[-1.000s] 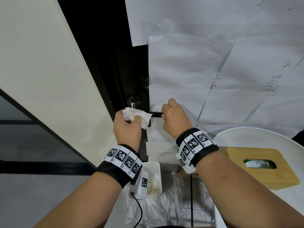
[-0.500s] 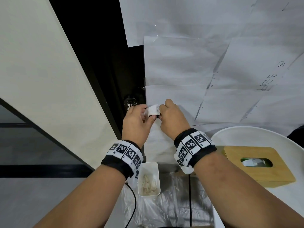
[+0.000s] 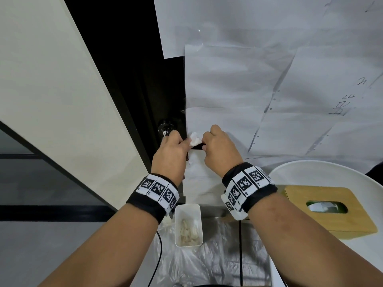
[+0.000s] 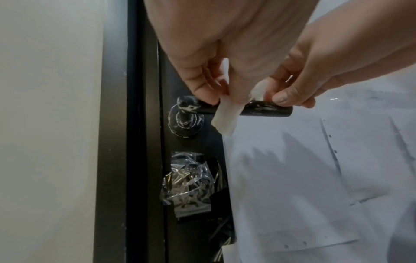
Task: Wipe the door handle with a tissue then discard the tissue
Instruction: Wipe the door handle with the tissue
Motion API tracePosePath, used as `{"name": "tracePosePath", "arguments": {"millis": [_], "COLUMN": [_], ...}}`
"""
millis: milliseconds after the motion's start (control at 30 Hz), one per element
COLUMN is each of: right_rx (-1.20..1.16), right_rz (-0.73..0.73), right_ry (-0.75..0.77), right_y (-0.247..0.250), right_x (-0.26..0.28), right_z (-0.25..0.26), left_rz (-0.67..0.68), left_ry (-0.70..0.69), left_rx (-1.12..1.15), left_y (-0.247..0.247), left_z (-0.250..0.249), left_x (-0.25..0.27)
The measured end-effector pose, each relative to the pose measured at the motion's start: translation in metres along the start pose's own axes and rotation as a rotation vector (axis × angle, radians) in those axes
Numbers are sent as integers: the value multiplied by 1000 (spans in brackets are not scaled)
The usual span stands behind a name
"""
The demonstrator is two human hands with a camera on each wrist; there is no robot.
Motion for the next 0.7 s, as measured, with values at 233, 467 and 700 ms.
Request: {"name": "tracePosePath", "arguments": {"millis": [233, 467, 700], "right_rx": [6, 20, 17], "right_rz": [-7, -2, 11], "right_ry": [5, -1, -20], "right_y": [-2, 1, 1], "right_x": [0, 0, 1], "right_z": [-2, 1, 2], "left_rz": [-122, -302, -318], "left_ry": [53, 340, 877], "left_rx": [-75, 308, 662], "left_y": [11, 27, 5], "left_z": [25, 33, 52], "left_x": [2, 13, 30]}}
Point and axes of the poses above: each hand's wrist, its own x-axis away from the middle knuckle, its own y-axis out of the back of the hand, z = x × y, the point moved 2 cm from there along -x, towards the middle knuckle, and after that the axes turned 5 degrees about x, right-handed, at the moved point
